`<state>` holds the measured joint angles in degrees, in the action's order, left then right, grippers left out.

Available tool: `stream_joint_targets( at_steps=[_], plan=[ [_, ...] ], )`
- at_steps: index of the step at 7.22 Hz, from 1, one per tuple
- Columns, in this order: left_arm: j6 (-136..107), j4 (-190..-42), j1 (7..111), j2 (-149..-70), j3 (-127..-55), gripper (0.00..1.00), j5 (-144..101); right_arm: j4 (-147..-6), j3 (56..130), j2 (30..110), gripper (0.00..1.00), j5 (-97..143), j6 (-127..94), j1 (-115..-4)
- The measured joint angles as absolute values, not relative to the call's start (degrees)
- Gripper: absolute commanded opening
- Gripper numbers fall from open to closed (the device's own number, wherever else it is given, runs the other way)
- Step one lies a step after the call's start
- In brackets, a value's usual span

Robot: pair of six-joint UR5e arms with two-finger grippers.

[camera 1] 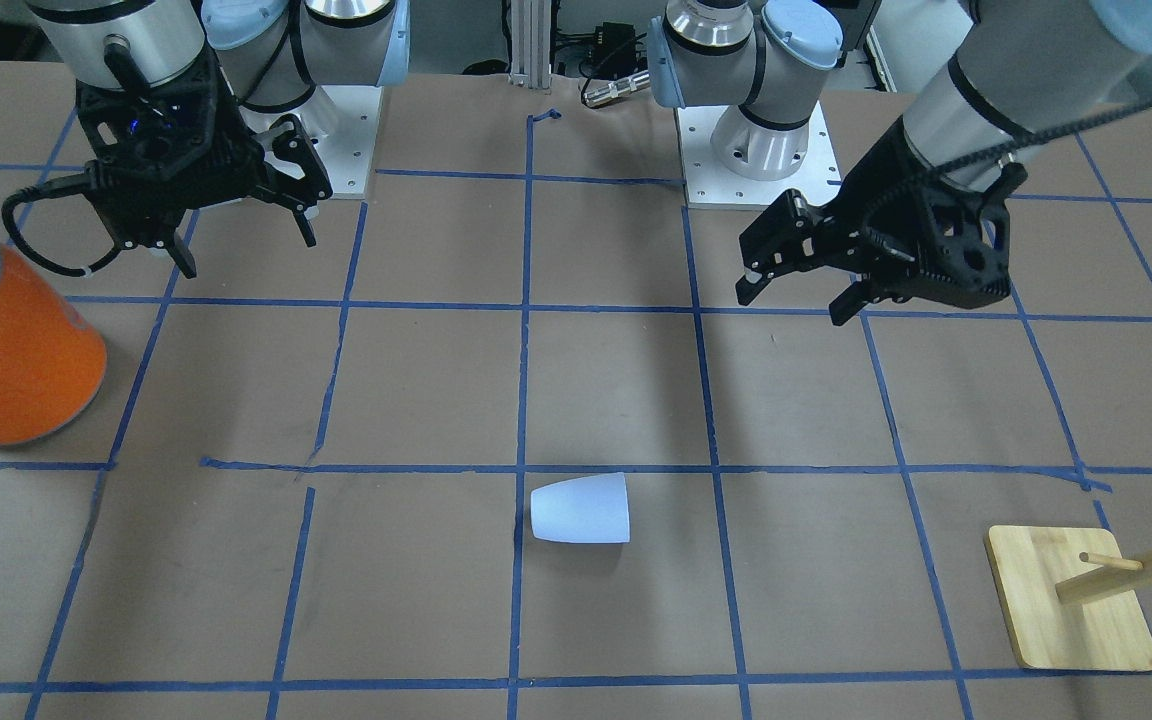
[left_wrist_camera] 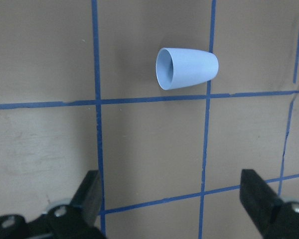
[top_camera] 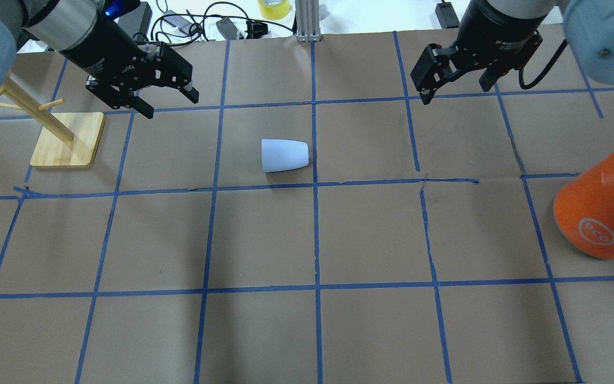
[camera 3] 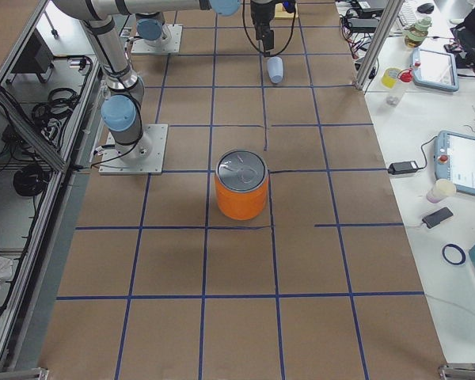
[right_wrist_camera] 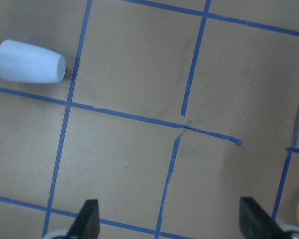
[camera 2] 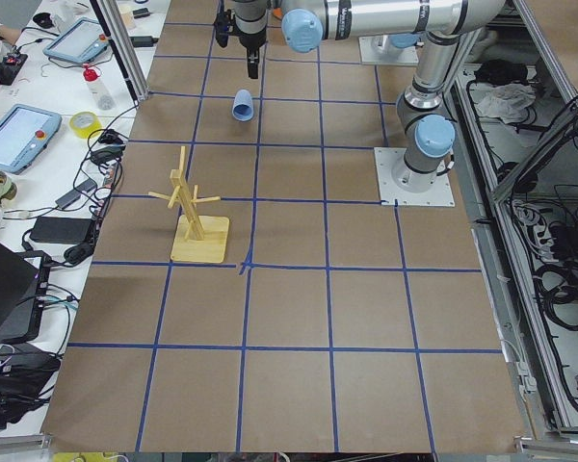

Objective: Flip cup
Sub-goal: 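Raise the right gripper away while the left gripper reaches toward the lying cup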

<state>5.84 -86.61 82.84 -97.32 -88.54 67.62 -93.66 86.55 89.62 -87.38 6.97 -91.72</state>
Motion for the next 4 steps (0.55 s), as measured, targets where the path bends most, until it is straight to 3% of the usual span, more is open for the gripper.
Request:
stream_joint_targets(
  at_steps=[4],
  plan=[
    [6.1, -72.4, 82.4, -106.9, -95.1, 1.0, 53.7, -94.4, 86.6, 90.1, 1.0, -88.1, -1.3, -91.5]
  ],
)
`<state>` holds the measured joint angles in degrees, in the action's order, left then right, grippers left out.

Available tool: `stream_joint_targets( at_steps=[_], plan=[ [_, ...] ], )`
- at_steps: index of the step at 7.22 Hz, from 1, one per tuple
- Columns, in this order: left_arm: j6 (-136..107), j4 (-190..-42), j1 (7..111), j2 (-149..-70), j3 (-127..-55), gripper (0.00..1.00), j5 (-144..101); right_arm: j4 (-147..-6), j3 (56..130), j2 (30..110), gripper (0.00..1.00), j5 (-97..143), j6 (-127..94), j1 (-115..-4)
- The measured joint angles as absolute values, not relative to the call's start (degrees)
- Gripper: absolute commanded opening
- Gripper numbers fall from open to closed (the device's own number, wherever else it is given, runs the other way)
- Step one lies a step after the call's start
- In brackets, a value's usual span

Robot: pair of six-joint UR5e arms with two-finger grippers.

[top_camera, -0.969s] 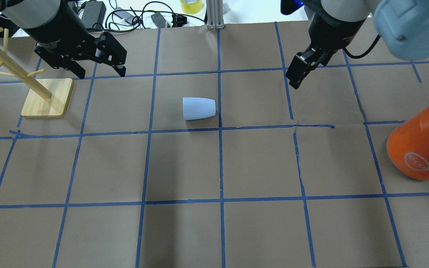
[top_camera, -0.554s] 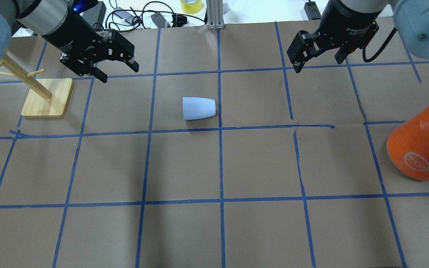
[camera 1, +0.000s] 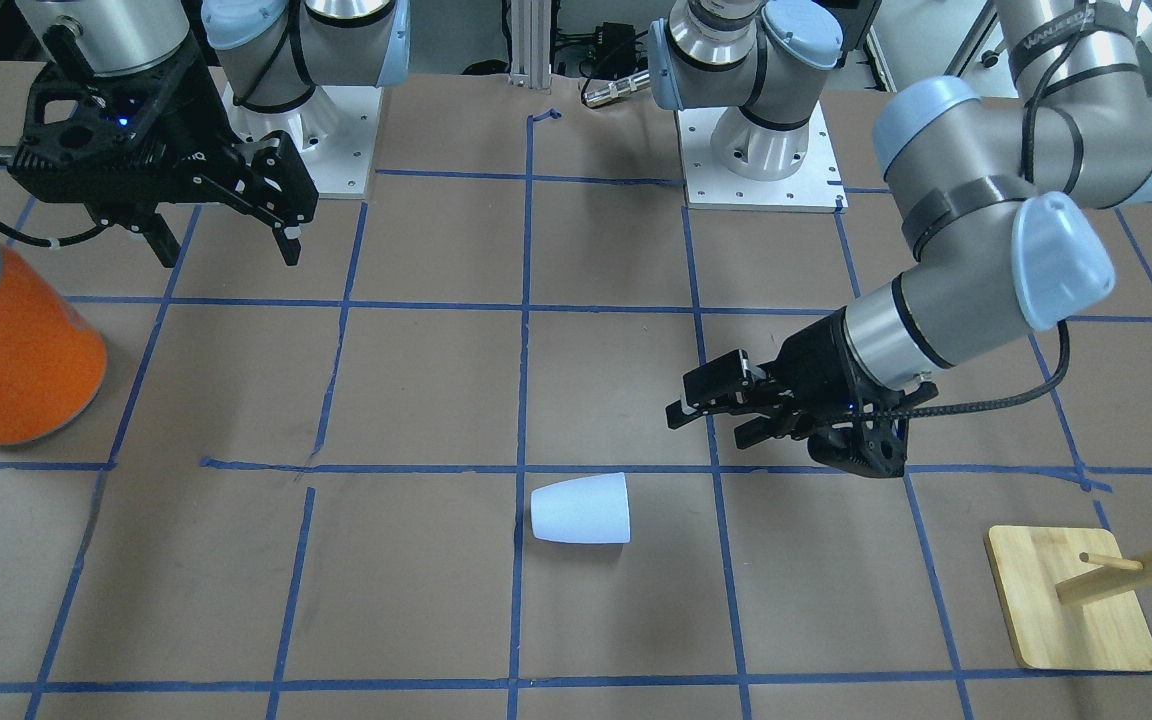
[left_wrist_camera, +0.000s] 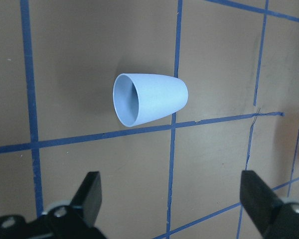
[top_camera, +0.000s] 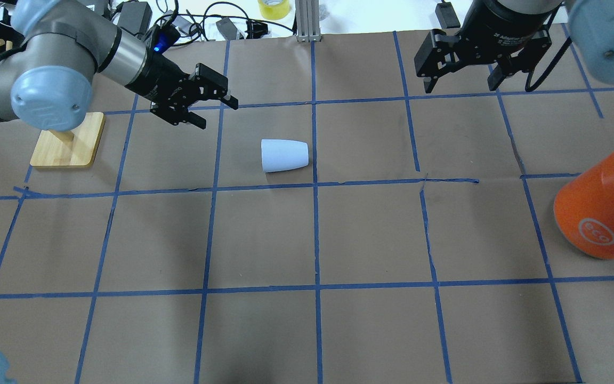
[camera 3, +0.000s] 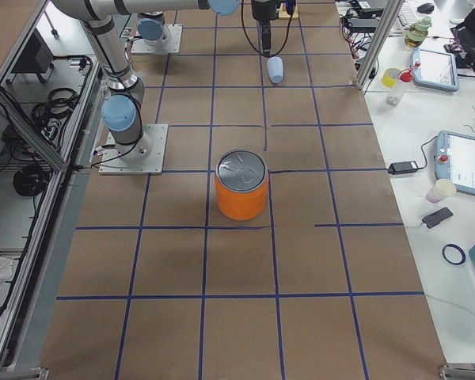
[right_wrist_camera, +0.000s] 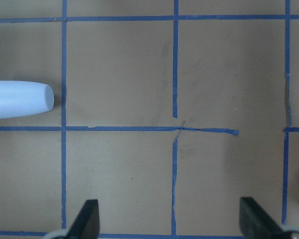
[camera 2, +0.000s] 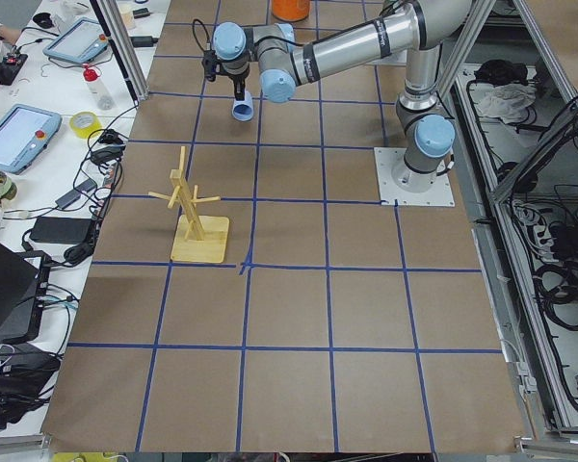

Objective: Flip cup
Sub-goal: 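Raise the right gripper away while the left gripper reaches toward the lying cup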

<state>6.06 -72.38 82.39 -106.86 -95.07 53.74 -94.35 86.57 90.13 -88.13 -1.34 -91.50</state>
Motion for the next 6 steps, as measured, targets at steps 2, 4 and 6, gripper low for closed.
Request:
stream_joint_targets(
  at_steps=[2, 4, 6],
  plan=[
    [6.9, -69.9, 82.4, -111.7, -95.9, 1.0, 50.2, -94.3, 86.6, 90.3, 1.0, -88.2, -1.7, -91.5],
    [7.2, -65.0, 82.4, -116.5, -96.1, 1.0, 44.8, -94.3, 86.6, 90.3, 1.0, -88.2, -1.6, -91.4],
    [6.9, -60.4, 82.4, -120.5, -96.9, 1.0, 42.4, -94.1, 86.6, 90.4, 1.0, -88.7, -1.6, -91.4]
  ],
)
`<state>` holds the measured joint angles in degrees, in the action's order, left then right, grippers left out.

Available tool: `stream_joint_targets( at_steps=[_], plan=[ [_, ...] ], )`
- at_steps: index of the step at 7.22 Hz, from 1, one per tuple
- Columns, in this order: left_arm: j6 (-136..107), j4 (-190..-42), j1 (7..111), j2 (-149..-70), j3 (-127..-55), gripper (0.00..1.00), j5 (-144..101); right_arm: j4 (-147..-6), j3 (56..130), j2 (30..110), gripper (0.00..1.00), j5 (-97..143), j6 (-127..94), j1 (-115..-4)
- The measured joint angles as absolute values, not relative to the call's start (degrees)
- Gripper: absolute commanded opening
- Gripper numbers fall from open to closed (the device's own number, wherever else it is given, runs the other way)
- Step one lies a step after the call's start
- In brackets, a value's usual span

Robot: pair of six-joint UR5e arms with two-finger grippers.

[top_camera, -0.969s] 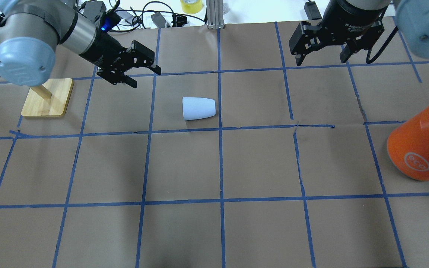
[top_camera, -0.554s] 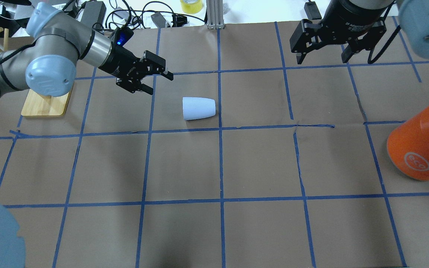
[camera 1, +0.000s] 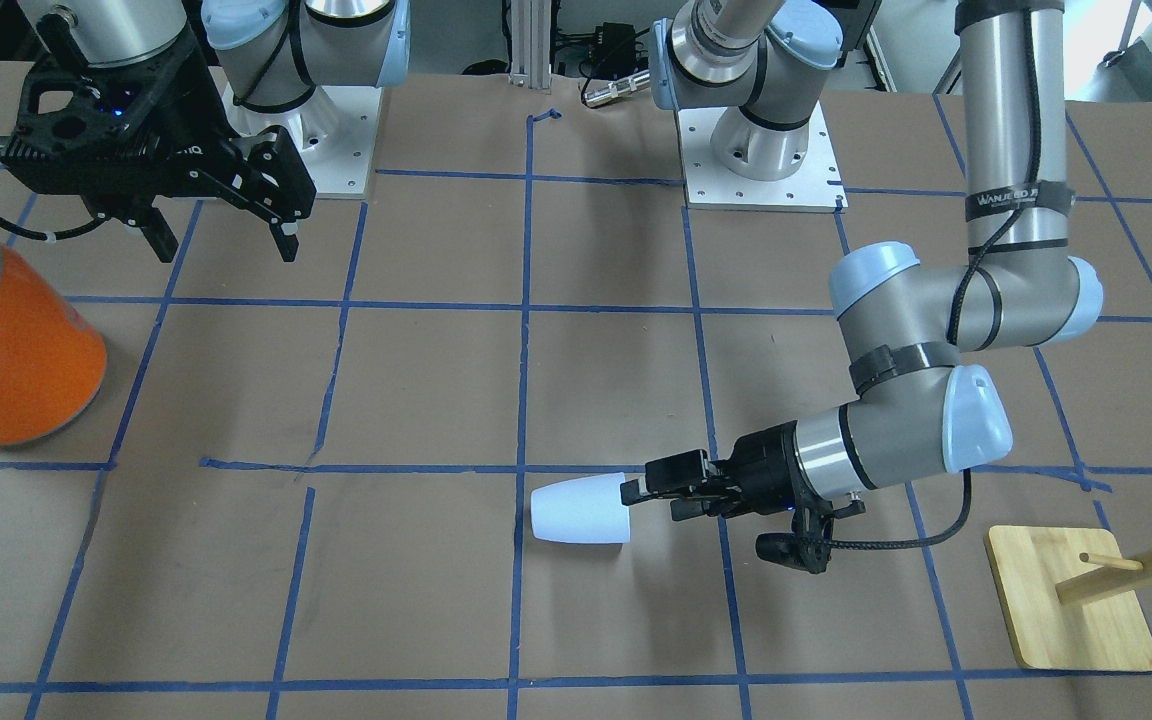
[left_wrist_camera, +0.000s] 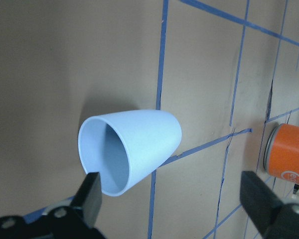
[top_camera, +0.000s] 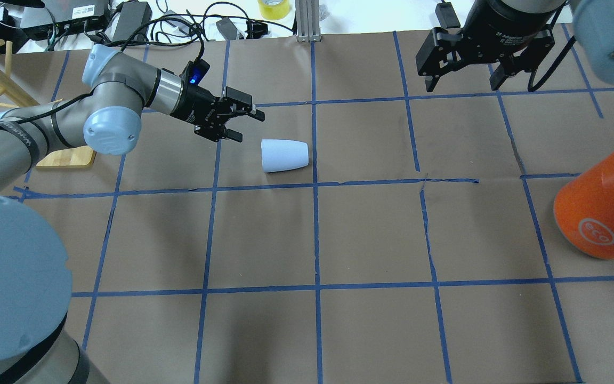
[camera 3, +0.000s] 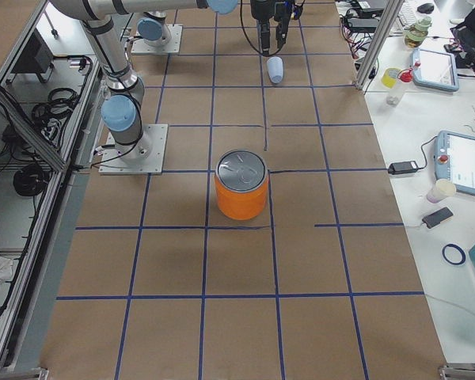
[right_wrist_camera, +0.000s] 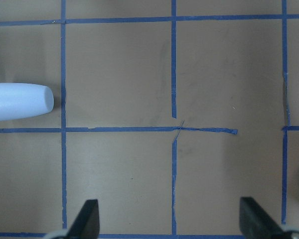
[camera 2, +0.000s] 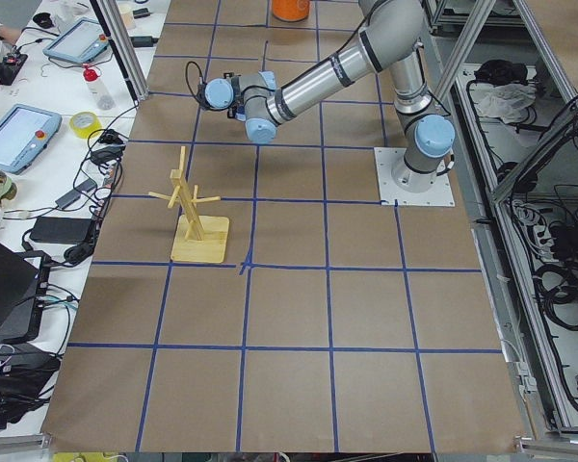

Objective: Flip cup
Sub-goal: 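Raise the right gripper away while the left gripper reaches toward the lying cup, then close the left gripper on the rim of the lying cup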

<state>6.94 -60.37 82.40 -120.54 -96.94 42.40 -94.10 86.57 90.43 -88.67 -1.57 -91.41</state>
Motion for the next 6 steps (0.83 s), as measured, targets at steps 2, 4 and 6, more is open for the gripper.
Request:
stream_joint_targets(
  at_steps=[2, 4, 6],
  plan=[
    [6.7, -58.0, 82.4, -122.8, -98.3, 1.0, 39.8, -92.6, 86.6, 90.9, 1.0, -90.7, -1.7, -91.4],
    [6.5, -57.6, 82.6, -123.5, -99.9, 1.0, 33.1, -90.6, 86.5, 91.1, 1.0, -91.2, -1.7, -91.4],
    [6.2, -57.5, 82.8, -123.8, -101.1, 0.98, 31.5, -90.6, 86.5, 91.1, 1.0, -90.8, -1.7, -91.4]
  ],
)
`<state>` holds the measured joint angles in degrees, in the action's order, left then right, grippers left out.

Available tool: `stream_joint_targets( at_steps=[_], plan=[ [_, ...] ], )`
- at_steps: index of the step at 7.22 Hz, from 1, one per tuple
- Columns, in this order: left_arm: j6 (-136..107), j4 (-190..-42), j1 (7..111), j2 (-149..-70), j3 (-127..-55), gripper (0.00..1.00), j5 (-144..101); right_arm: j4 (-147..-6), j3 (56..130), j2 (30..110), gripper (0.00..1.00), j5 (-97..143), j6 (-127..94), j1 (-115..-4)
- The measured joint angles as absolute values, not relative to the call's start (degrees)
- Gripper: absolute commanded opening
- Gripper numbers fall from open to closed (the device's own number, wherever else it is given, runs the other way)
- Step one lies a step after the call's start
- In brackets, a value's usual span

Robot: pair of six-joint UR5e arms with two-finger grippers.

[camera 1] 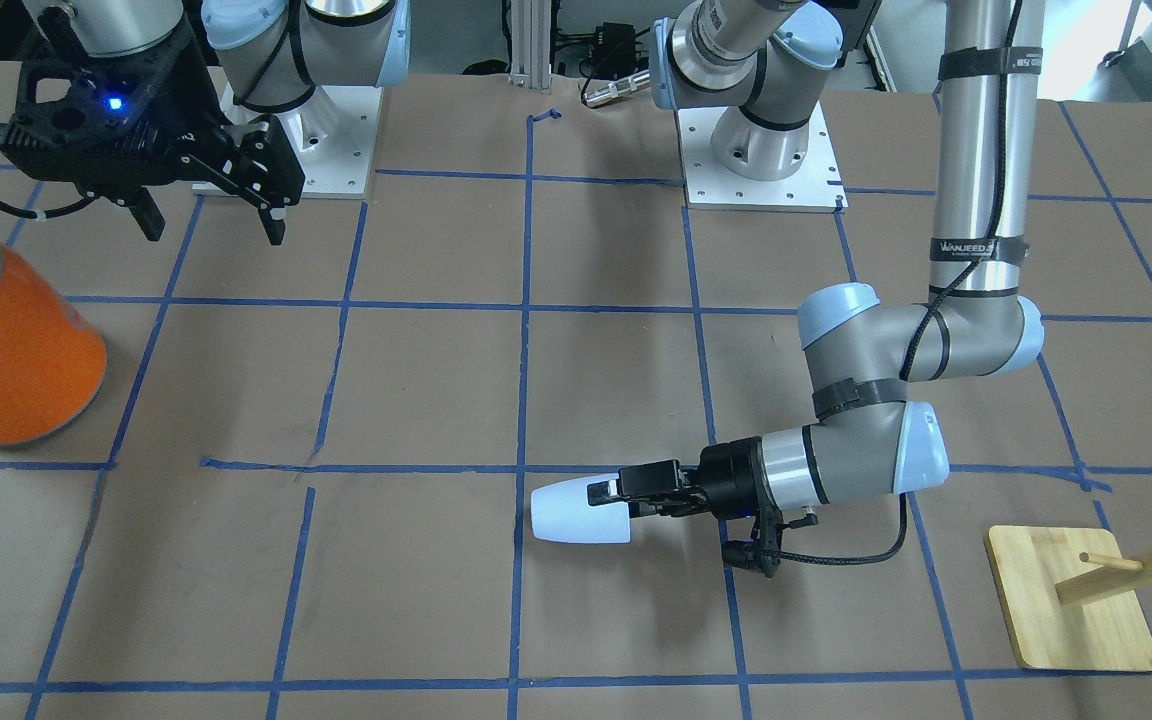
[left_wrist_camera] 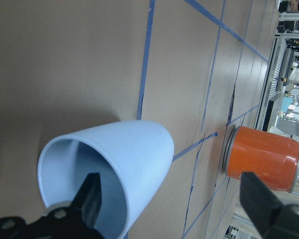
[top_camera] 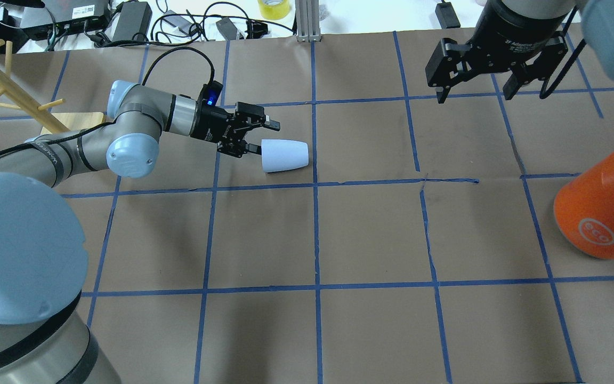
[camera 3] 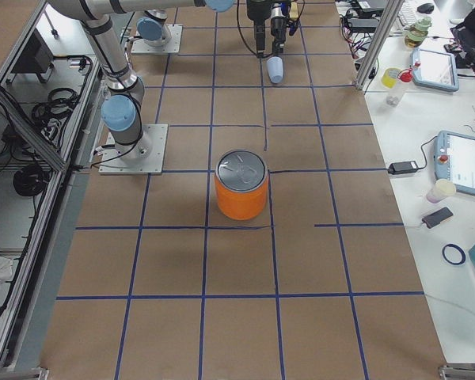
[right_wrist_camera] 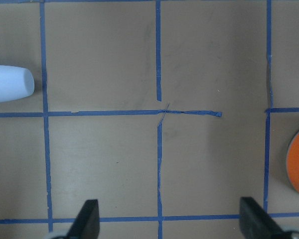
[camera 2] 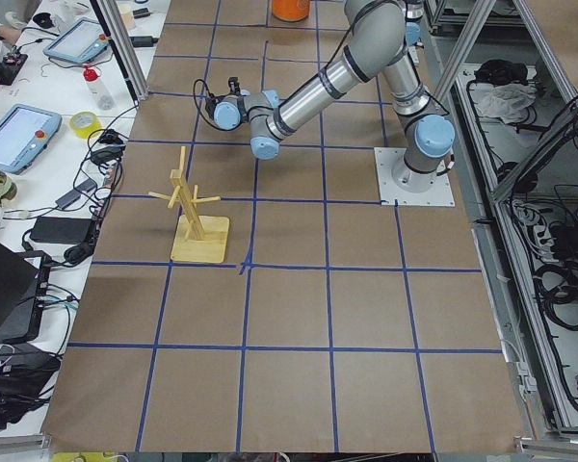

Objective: Flip cup
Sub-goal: 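Close the left gripper on the rim of the lying cup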

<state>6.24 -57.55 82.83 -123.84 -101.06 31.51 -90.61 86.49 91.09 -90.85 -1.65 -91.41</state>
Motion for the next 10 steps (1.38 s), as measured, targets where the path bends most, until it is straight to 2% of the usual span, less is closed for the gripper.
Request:
stream_joint_targets(
  at_steps=[1, 4, 6, 7, 8, 10],
  plan=[
    [5.8, -57.6, 82.9, -124.0, -101.4, 0.98, 31.3, -90.8, 86.5, 91.1, 1.0, -90.6, -1.6, -91.4],
    [0.2, -57.5, 83.9, -124.5, -101.1, 0.67, 31.1, -90.9, 86.6, 91.1, 1.0, -90.5, -1.5, -91.4],
    [-2.0, -57.3, 84.2, -124.6, -100.2, 0.4, 31.5, -90.9, 86.6, 91.1, 1.0, -90.5, -1.4, -91.4],
    [-2.5, -57.2, 84.2, -124.7, -99.5, 0.18, 31.7, -90.9, 86.6, 91.1, 1.0, -90.5, -1.4, -91.4],
    [-2.6, -56.8, 84.2, -124.9, -99.1, 0.03, 31.8, -90.9, 86.6, 91.1, 1.0, -90.5, -1.4, -91.4],
    [-2.6, -55.8, 84.2, -125.4, -98.9, 0.0, 32.0, -90.9, 86.6, 91.1, 1.0, -90.5, -1.4, -91.4]
  ],
)
